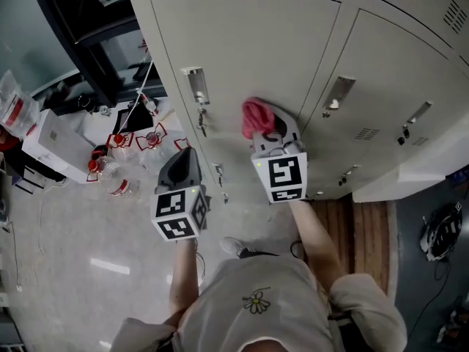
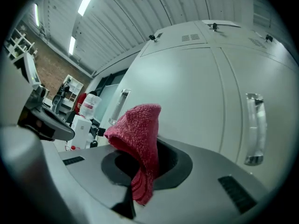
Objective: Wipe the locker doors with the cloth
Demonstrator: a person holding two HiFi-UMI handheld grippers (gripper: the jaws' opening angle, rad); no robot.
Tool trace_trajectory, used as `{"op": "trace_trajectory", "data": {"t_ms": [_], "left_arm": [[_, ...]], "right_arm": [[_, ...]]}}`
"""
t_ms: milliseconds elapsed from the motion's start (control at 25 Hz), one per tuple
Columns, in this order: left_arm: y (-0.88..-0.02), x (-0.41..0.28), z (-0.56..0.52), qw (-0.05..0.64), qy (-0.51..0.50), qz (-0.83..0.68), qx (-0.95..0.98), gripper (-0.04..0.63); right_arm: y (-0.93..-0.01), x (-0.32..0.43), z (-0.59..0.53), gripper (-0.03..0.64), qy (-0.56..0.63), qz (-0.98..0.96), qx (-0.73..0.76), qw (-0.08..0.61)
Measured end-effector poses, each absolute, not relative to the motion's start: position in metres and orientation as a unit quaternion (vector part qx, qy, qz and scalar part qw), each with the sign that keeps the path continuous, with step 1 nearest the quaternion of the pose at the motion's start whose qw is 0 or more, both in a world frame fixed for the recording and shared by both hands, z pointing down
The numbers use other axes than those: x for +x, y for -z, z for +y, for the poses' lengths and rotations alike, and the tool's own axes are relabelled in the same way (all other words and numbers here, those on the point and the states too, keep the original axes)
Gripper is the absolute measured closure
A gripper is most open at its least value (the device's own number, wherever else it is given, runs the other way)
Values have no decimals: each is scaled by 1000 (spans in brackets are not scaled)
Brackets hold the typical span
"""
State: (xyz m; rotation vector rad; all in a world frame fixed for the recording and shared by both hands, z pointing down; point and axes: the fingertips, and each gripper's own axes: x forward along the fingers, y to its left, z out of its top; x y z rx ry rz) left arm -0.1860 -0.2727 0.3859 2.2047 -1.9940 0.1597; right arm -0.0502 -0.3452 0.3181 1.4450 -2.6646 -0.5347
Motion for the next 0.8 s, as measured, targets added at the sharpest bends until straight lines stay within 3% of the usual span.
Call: {"op": "trace_trajectory", "data": {"t_ms": [400, 800], "left_arm": [[-382, -159, -281, 74, -55, -644, 759, 578], [-378, -159, -269, 69, -54, -644, 760, 578]], "right_arm": [[-322, 62, -355, 584, 176, -802, 569, 52], [-326, 109, -360, 586, 173, -769, 612, 64]]}}
